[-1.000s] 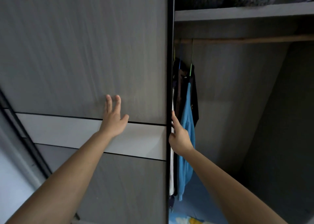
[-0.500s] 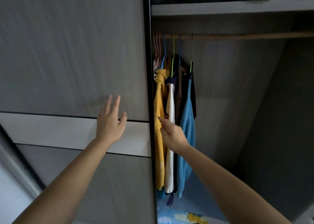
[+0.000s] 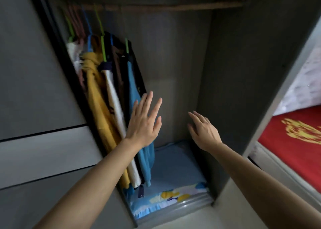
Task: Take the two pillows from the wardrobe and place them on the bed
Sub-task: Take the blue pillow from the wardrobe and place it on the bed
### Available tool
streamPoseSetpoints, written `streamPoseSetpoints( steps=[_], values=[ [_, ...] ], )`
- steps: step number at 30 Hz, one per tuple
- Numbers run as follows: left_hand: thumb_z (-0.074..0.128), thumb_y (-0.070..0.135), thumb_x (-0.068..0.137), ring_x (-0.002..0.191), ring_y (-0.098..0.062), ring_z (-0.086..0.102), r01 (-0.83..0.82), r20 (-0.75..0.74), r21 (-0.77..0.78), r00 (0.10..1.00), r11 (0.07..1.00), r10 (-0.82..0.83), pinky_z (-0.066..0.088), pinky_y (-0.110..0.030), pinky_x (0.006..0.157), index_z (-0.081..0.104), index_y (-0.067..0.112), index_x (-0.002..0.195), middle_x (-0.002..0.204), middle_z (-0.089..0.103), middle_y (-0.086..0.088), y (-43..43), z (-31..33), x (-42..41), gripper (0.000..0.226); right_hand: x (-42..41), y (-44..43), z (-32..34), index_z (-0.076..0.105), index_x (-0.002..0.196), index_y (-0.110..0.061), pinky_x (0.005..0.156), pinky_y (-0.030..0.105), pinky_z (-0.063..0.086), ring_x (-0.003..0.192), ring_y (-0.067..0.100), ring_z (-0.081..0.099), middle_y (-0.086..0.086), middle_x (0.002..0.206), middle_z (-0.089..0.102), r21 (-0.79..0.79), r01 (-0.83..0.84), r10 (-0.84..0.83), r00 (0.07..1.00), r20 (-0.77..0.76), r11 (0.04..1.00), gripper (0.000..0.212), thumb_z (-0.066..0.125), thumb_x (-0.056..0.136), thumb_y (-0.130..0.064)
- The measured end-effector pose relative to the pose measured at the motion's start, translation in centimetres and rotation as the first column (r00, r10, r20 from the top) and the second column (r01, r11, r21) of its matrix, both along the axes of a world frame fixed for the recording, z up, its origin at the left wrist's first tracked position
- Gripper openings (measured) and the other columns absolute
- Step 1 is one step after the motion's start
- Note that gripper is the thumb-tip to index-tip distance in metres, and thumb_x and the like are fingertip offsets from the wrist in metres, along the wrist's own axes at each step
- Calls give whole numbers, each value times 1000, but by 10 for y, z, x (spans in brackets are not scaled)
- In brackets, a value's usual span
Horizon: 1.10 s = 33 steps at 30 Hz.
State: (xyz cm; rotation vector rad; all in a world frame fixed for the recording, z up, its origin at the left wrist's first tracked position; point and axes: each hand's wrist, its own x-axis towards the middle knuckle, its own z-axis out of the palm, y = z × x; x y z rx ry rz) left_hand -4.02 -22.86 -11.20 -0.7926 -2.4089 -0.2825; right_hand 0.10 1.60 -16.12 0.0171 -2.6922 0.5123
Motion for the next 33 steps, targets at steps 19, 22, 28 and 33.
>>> streamPoseSetpoints(
  steps=[19, 22, 28, 33],
  values=[
    [39, 39, 100, 146, -41, 21, -333, 581, -191, 720, 923, 380, 17, -49, 120, 32, 9, 150, 157, 23, -27, 149, -278, -124, 58, -150, 167, -252, 28, 153, -16, 113, 39, 32, 142, 33, 34, 15, 157, 33, -212, 186, -31, 817, 575, 959, 58, 45, 100, -34],
    [40, 39, 100, 147, -39, 19, -375, 671, -223, 610, 900, 421, 17, -47, 120, 29, 10, 152, 159, 21, -24, 143, -329, -120, 60, -160, 152, -306, 32, 150, -10, 108, 39, 36, 135, 38, 42, 19, 152, 38, -304, 356, -44, 709, 704, 884, 59, 49, 99, -34],
    [39, 38, 101, 150, -35, 8, -442, 799, -285, 381, 851, 465, 14, -45, 120, 22, 13, 154, 162, 13, -20, 123, -475, -114, 61, -169, 115, -450, 32, 151, -17, 111, 38, 36, 136, 32, 44, 14, 151, 43, -363, 532, 0, 563, 826, 765, 62, 52, 97, -38],
    [41, 42, 99, 151, -35, 3, -349, 808, -393, 312, 851, 501, 16, -53, 120, 14, 14, 155, 164, 5, -18, 111, -611, -110, 69, -165, 83, -578, 23, 154, -17, 114, 41, 35, 138, 29, 43, 13, 155, 39, -352, 640, 9, 474, 880, 683, 71, 56, 96, -40]
  ],
)
